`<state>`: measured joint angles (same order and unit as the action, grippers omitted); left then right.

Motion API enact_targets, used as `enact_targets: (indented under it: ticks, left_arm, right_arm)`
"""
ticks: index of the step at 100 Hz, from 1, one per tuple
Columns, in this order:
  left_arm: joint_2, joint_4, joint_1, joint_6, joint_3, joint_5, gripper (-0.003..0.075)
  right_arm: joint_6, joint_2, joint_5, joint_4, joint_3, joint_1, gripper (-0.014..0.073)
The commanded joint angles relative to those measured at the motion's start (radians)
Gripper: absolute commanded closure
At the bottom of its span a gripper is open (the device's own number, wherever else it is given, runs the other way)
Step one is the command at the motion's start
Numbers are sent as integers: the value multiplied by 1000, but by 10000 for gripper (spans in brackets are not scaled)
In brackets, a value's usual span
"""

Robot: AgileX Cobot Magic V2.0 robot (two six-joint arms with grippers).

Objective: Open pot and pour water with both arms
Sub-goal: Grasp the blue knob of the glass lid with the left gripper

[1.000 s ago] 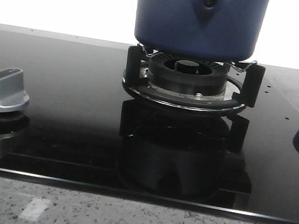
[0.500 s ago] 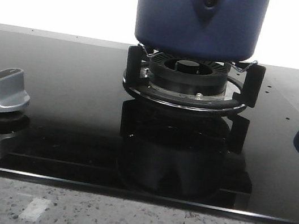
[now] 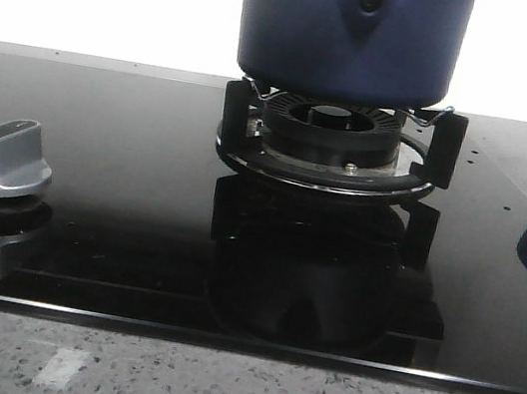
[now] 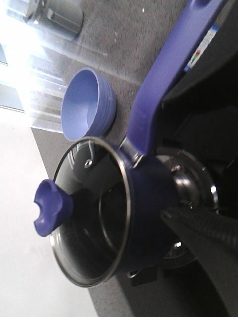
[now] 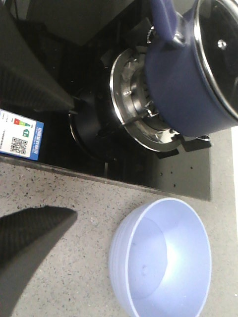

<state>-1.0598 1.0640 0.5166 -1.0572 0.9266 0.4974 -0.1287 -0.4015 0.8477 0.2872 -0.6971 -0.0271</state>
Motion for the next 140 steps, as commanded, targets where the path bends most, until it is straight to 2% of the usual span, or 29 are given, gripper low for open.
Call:
enact_targets:
  ticks: [1,29,56,82,140]
  left_arm:
    - [-68,44,8,-55,101,-33,288]
    - [-281,44,8,-95,304,-33,233]
    - [-416,86,8,-95,446,-29,233]
    - [-500,144,8,-102,518,11,233]
    - [-590,470,8,-456,520,13,233]
  right_arm:
    - [-14,-16,-78,18,-34,-4,200]
    - [-14,-16,-78,18,-34,-4,200]
    - [-14,-16,-78,18,-34,-4,200]
    - [-14,-16,-78,18,-34,-4,200]
    - [-14,-16,-78,18,-34,-4,200]
